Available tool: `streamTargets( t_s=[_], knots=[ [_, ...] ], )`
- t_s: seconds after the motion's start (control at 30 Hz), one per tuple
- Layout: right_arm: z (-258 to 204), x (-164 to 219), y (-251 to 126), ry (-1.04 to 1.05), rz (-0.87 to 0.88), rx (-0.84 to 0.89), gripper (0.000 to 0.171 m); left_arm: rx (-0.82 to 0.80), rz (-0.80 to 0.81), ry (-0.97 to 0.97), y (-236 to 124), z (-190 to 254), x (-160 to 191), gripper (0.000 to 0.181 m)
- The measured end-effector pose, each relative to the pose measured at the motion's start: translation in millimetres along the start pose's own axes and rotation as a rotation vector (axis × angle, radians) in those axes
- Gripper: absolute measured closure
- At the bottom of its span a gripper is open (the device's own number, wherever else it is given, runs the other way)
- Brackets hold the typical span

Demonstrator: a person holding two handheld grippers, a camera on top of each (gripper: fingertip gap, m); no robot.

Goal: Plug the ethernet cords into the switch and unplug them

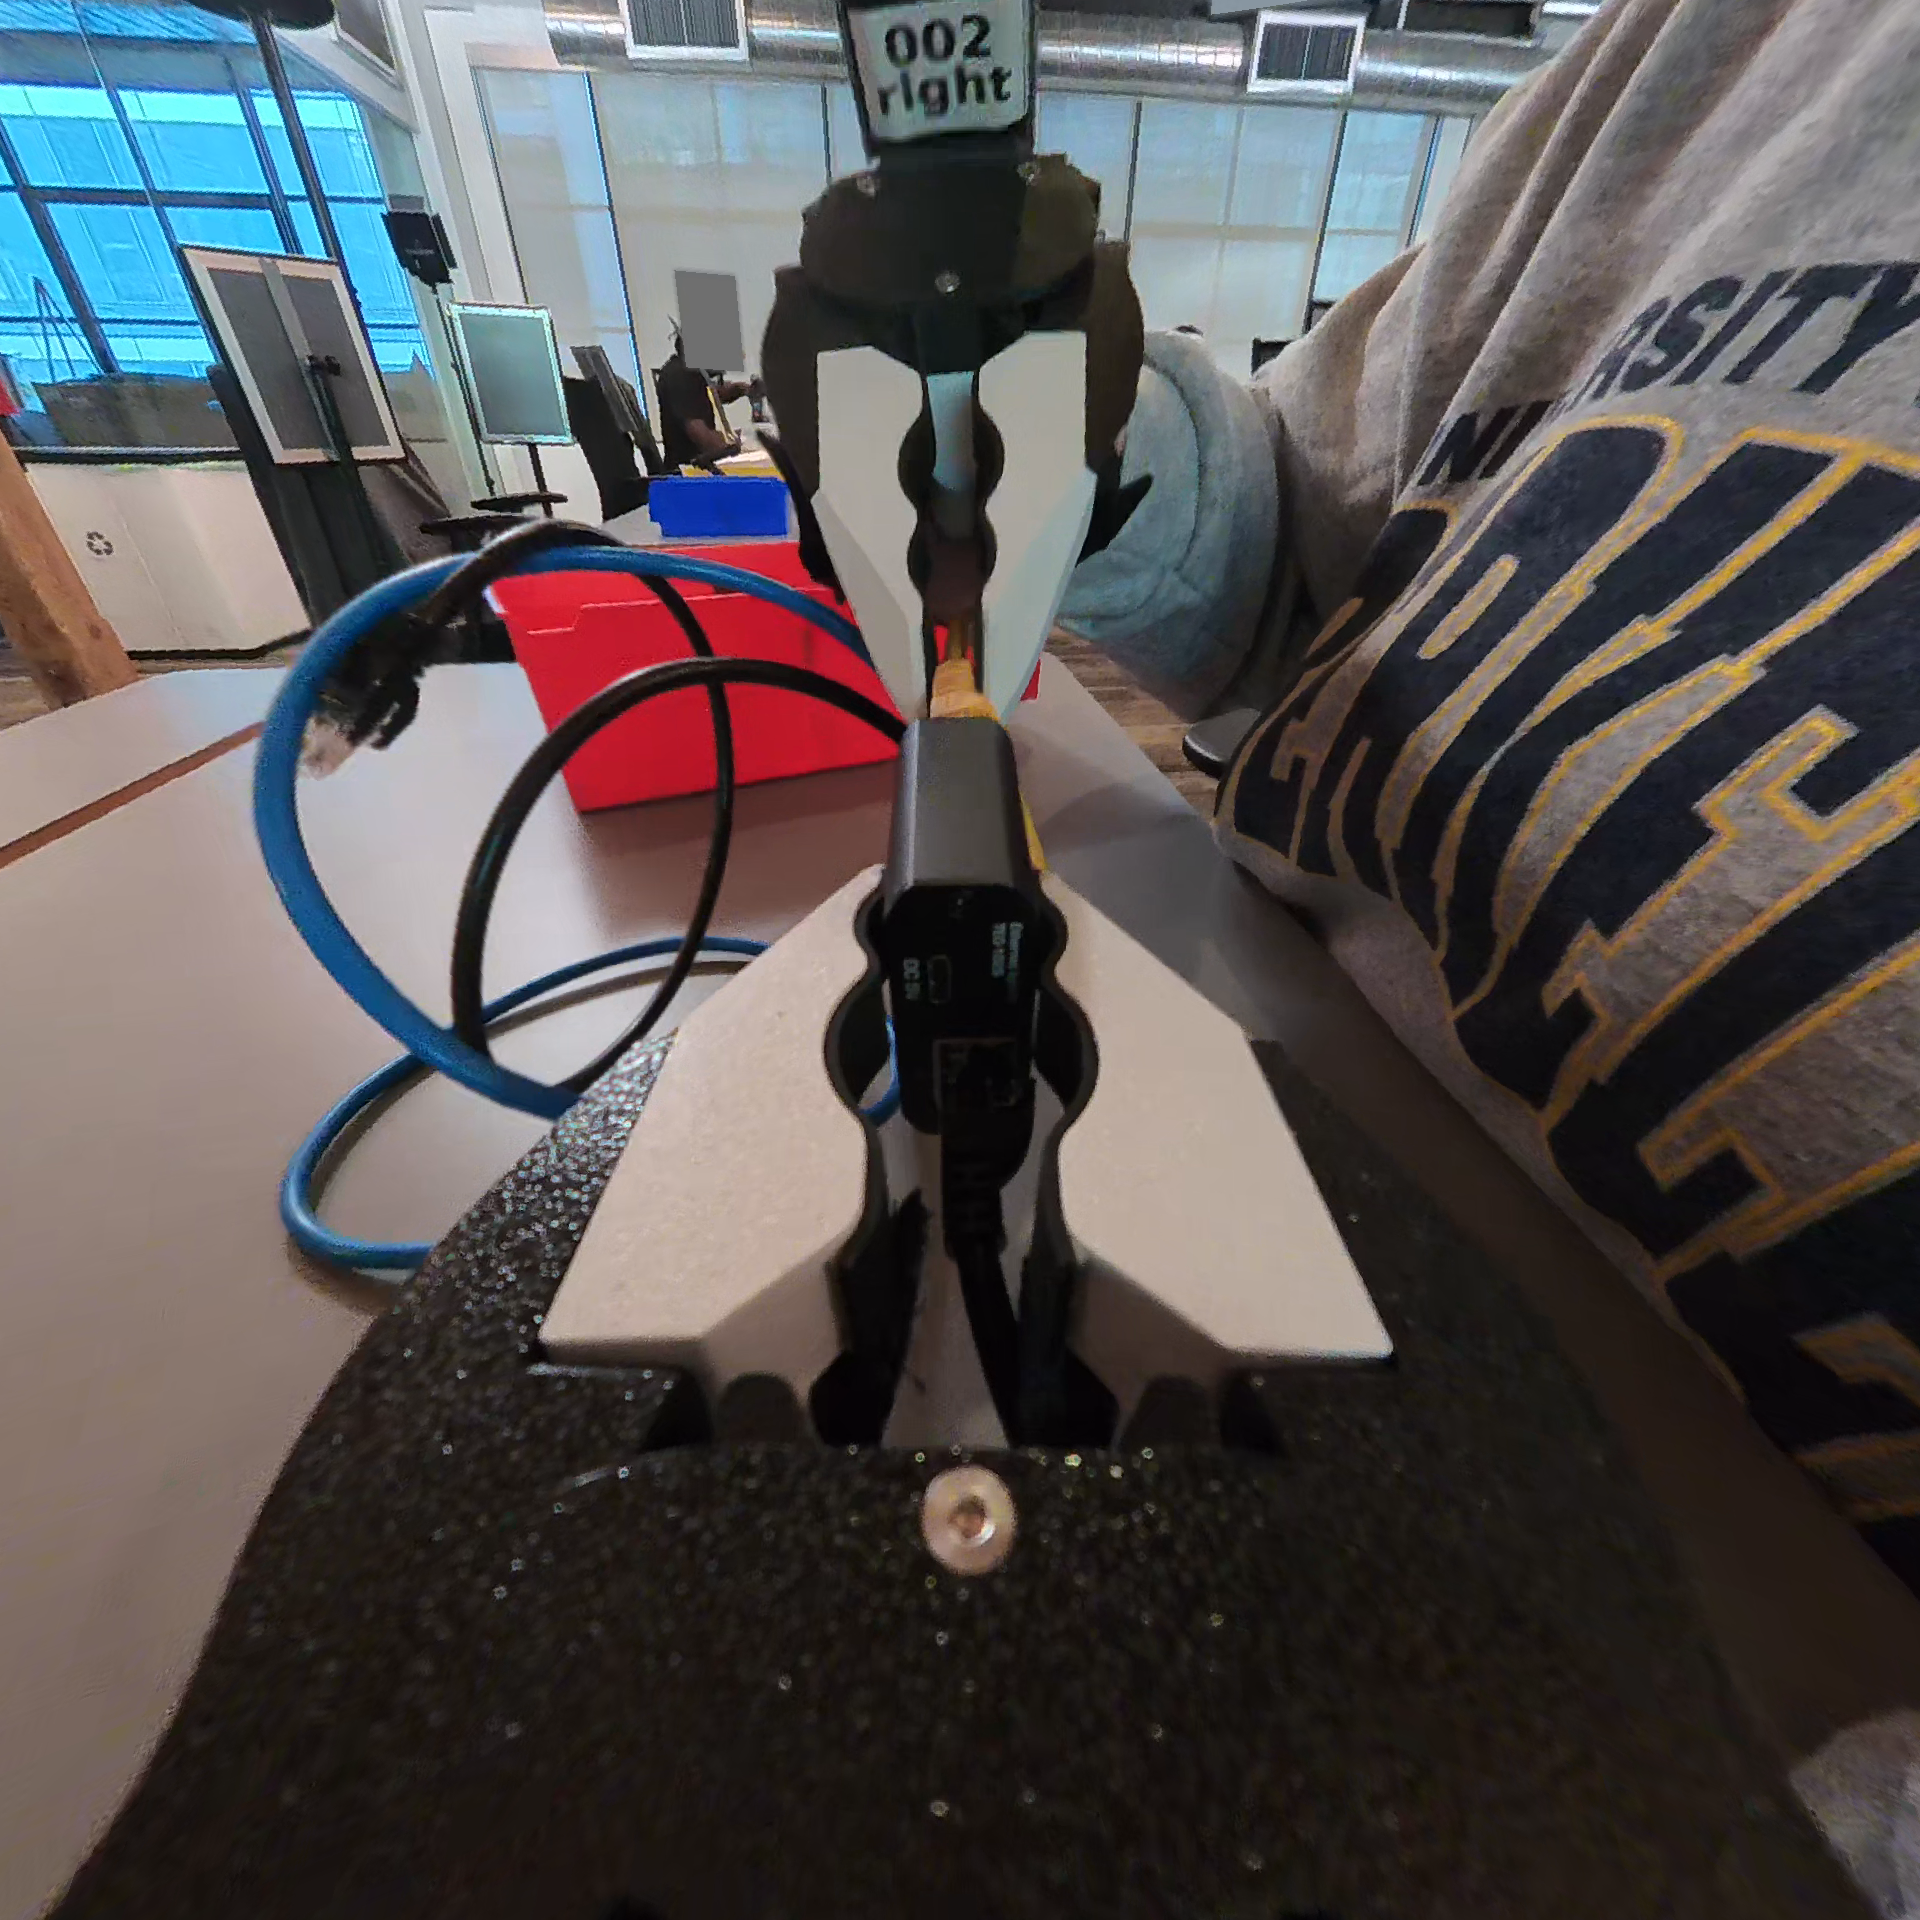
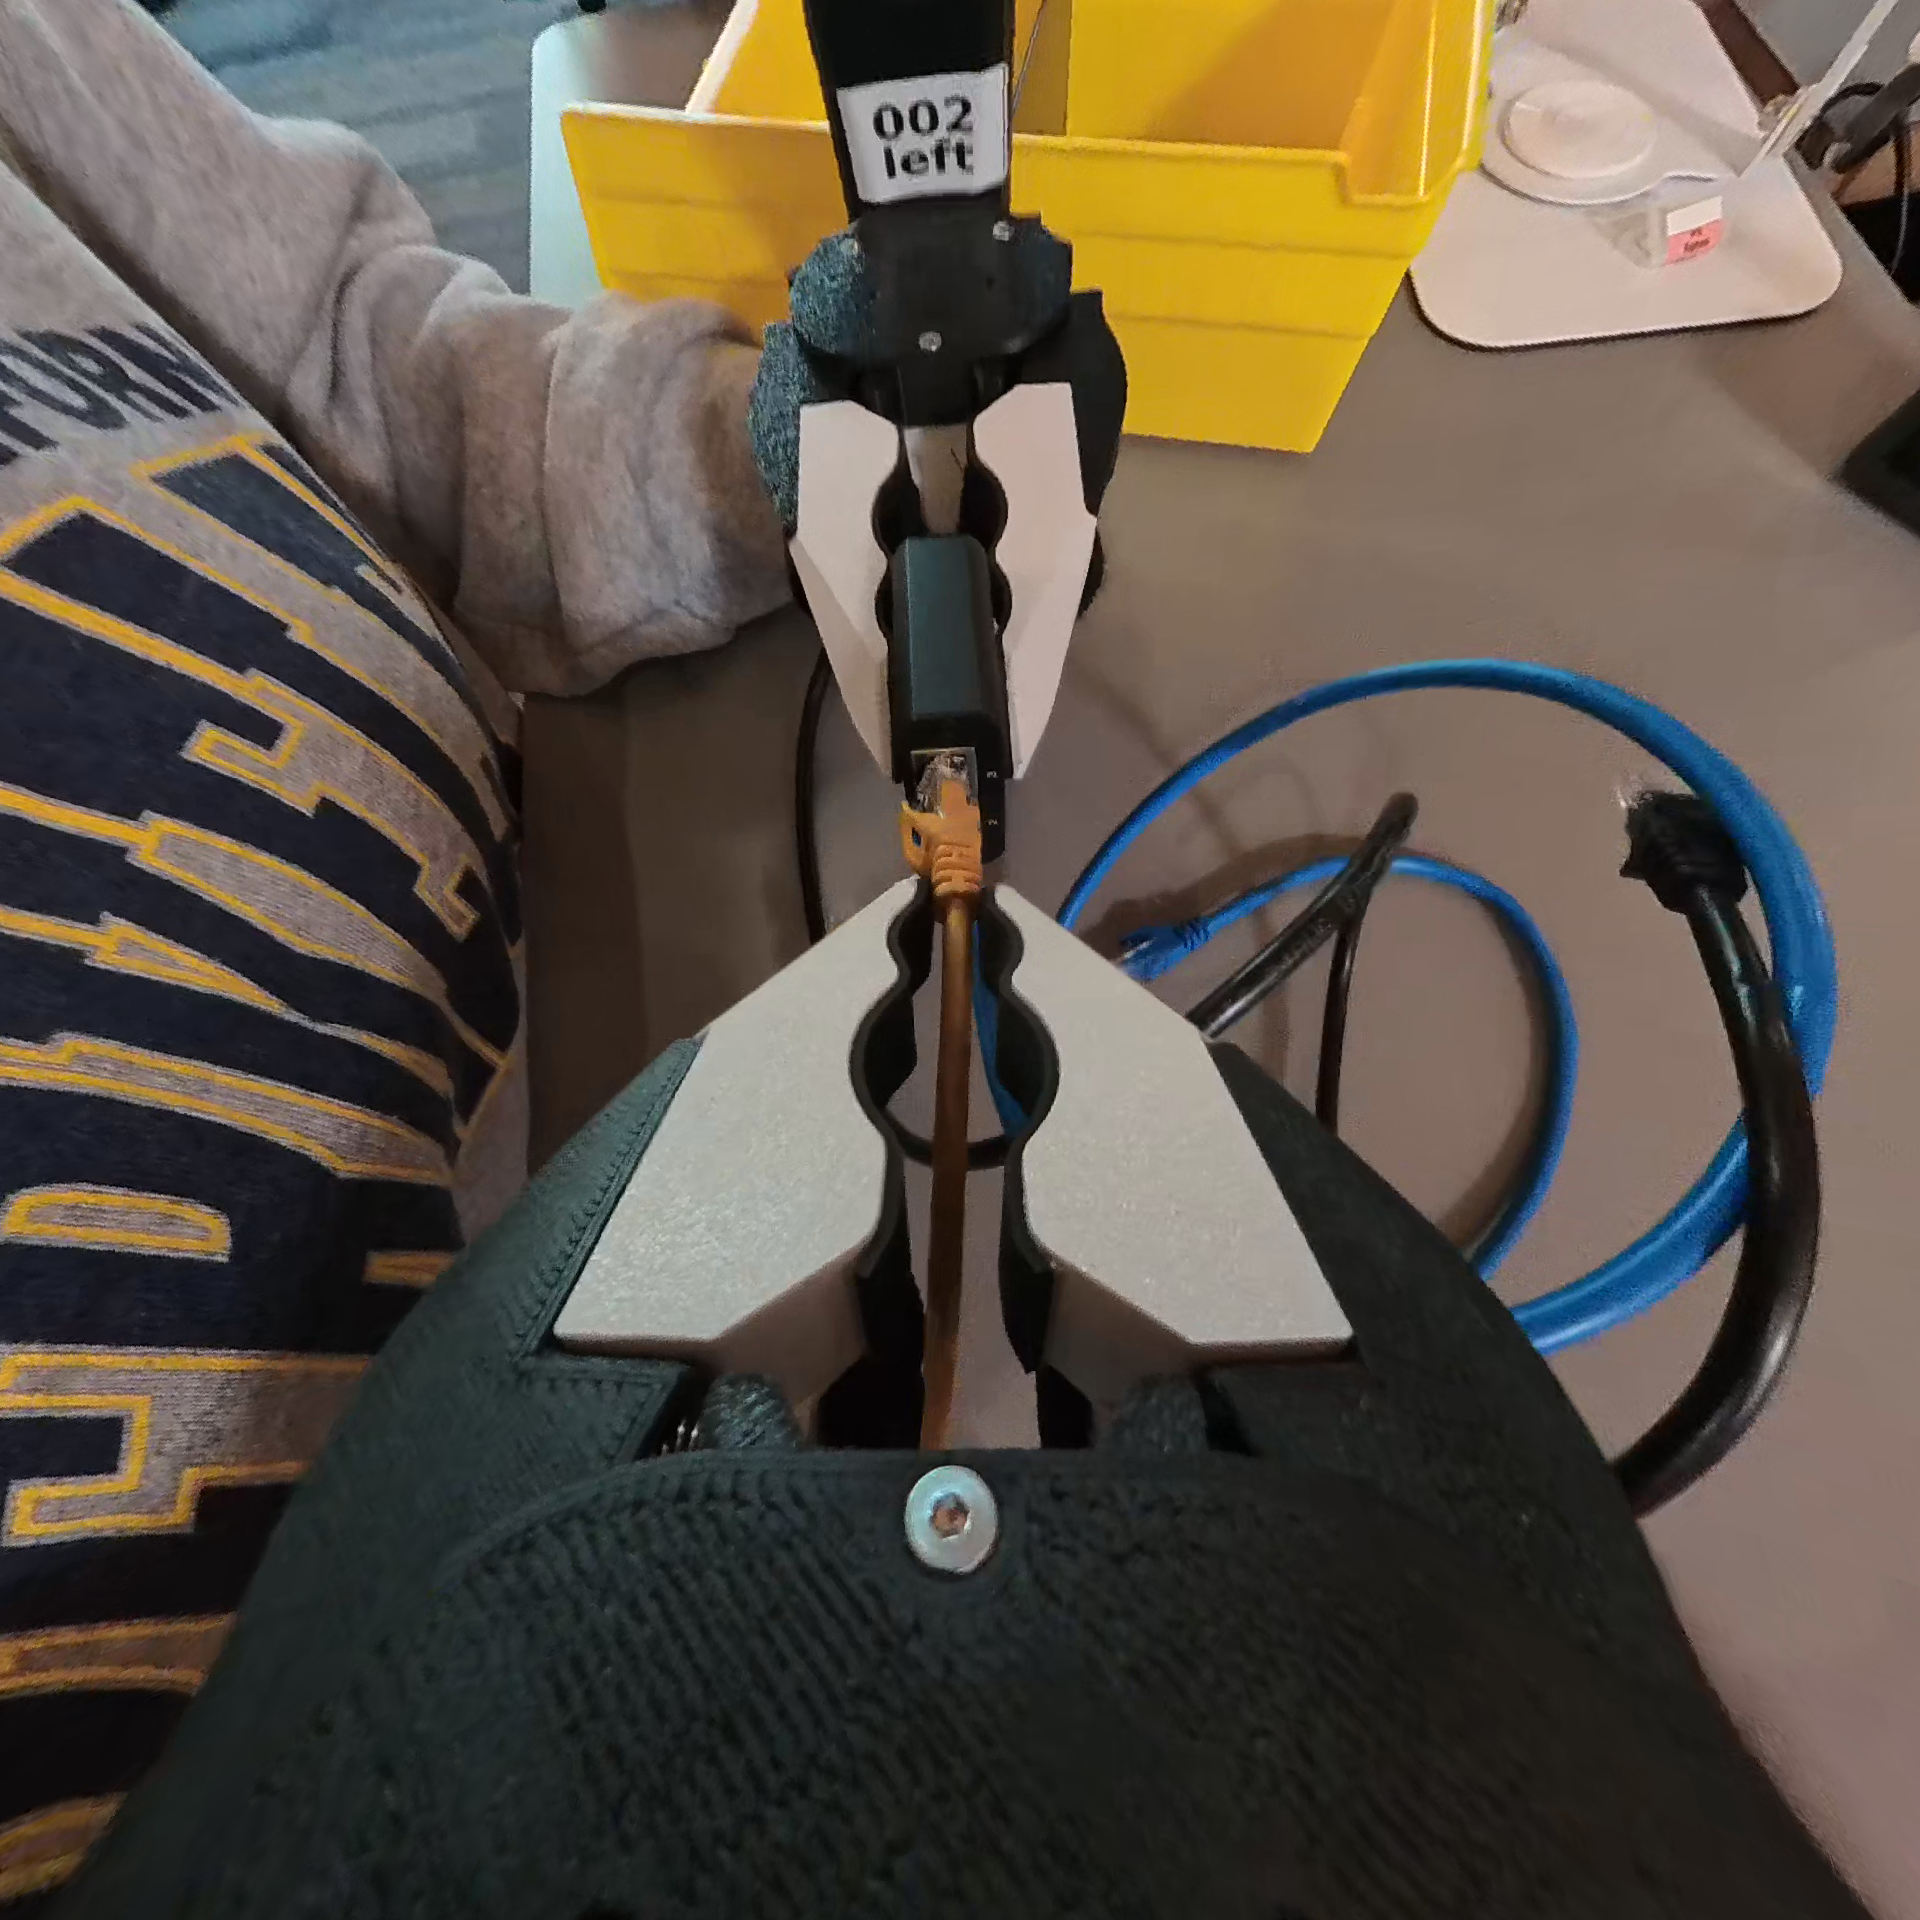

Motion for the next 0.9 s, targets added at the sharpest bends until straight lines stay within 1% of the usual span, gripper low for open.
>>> streamTargets(
  t_s=[0.23,0.43,0.7,0.9],
  knots=[
    [3.8,1.4,-1.8,0.105,0.091,-0.06,0.165,0.006,0.055,-0.03,-1.7,-1.9,-2.5,0.159],
    [2.6,-1.8,-3.8,0.075,0.115,-0.043,0.165,0.029,0.11,-0.066,-3.1,-3.0,-4.7,0.159],
    [2.1,-3.3,-6.0,0.088,0.145,-0.061,0.165,0.038,0.122,-0.075,-4.2,-3.3,-5.2,0.16],
    [0.9,-1.5,-4.1,0.044,0.108,-0.031,0.165,0.047,0.119,-0.084,-3.8,-3.7,-5.0,0.159]
  ],
)
Point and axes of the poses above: each gripper's, where its closed fingertips meet, y out along the fingers, x out of its underside, z = x × y across the jaws, the point moved 8 cm from there along -y, back along the fingers, and after that the axes turned 8 degrees about x, right-handed, at the moved point
